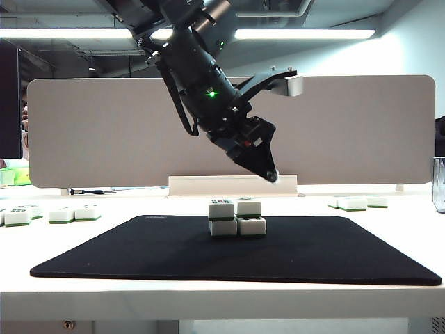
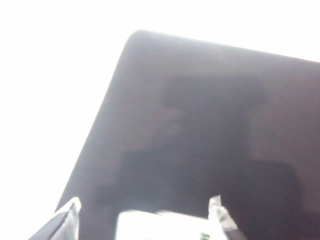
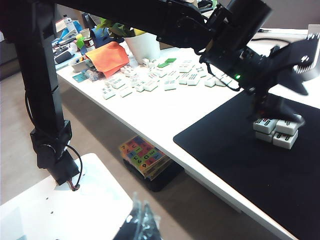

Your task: Arrange four mahjong tiles into a neat stack, creating two layers of paired tiles.

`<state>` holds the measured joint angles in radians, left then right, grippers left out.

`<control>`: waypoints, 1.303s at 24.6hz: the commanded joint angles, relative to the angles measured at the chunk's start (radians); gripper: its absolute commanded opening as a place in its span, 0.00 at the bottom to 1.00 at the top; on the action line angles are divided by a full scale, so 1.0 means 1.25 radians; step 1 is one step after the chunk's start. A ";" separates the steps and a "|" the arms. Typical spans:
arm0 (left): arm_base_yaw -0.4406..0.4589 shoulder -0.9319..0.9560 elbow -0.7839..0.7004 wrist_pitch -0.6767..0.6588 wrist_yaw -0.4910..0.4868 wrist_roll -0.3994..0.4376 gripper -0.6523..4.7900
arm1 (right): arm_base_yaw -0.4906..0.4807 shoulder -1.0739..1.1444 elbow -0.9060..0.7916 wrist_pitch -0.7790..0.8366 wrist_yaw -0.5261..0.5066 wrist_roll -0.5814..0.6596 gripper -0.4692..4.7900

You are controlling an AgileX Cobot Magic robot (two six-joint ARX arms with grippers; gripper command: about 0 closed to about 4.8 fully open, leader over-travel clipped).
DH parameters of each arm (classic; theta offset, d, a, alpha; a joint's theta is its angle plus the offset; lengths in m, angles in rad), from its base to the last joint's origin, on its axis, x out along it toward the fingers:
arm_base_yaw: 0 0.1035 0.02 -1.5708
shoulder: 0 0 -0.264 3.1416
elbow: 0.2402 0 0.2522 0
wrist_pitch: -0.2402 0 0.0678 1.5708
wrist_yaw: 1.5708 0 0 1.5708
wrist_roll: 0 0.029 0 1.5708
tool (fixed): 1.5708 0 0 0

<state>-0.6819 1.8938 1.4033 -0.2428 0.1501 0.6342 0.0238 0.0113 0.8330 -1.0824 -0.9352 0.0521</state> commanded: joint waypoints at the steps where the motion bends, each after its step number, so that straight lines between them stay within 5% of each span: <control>1: 0.006 -0.003 0.002 0.106 -0.131 -0.014 0.72 | 0.000 -0.009 0.003 0.007 0.001 -0.001 0.09; 4: 0.022 0.006 0.002 0.157 -0.139 -0.014 0.61 | 0.000 -0.009 0.003 0.007 0.001 -0.001 0.09; 15: 0.049 0.061 0.002 0.184 -0.138 -0.011 0.60 | 0.000 -0.009 0.003 0.007 0.001 -0.001 0.09; 17: 0.053 0.061 0.002 0.181 -0.138 -0.014 0.51 | 0.000 -0.009 0.003 0.007 0.001 -0.001 0.09; 32: 0.052 0.061 0.002 0.072 -0.099 -0.020 0.50 | 0.000 -0.009 0.003 0.007 0.038 -0.001 0.09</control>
<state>-0.6163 1.9755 1.4036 -0.1558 0.0166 0.6121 0.0238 0.0113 0.8330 -1.0824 -0.9012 0.0521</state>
